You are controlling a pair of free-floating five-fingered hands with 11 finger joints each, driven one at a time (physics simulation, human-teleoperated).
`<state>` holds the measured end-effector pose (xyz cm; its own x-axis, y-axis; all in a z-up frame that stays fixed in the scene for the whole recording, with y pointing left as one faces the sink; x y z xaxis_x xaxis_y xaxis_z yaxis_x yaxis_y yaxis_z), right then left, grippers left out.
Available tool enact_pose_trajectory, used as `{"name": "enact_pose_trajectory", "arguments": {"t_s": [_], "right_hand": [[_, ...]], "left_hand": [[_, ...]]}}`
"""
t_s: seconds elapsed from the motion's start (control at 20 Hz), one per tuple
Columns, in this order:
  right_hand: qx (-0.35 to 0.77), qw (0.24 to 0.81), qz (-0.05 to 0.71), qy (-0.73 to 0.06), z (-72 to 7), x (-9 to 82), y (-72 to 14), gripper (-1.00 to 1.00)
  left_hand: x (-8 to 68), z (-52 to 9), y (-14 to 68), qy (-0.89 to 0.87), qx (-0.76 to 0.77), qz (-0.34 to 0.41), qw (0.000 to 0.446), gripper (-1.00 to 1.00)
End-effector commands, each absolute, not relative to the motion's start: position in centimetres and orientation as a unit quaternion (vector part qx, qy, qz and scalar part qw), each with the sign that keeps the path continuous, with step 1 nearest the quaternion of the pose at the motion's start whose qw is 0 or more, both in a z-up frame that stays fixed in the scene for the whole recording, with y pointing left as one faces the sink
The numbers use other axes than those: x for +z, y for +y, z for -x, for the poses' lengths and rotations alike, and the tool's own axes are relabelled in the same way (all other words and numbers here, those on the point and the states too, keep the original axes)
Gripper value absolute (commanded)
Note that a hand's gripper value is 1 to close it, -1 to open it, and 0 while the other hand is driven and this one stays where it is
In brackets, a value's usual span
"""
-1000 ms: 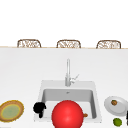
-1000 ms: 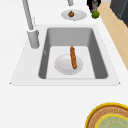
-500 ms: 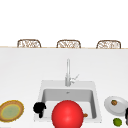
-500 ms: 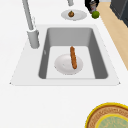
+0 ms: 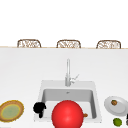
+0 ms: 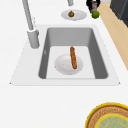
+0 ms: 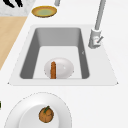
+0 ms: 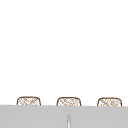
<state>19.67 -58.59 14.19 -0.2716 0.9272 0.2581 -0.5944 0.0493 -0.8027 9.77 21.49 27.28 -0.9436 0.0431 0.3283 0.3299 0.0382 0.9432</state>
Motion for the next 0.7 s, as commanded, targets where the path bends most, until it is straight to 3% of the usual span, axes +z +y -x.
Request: {"name": "enact_pose_trajectory", "arguments": {"t_s": [0.0, 0.65], "right_hand": [[0.639, 0.551, 0.212, -0.493, -18.0, 14.3, -58.9, 1.0], [0.678, 0.557, 0.245, -0.412, -20.1, 13.9, -55.9, 1.0]], "left_hand": [[27.3, -9.8, 21.5, -0.713, -0.681, 0.131, 0.105, 0.0], [27.3, -9.8, 21.5, -0.713, -0.681, 0.131, 0.105, 0.0]]}}
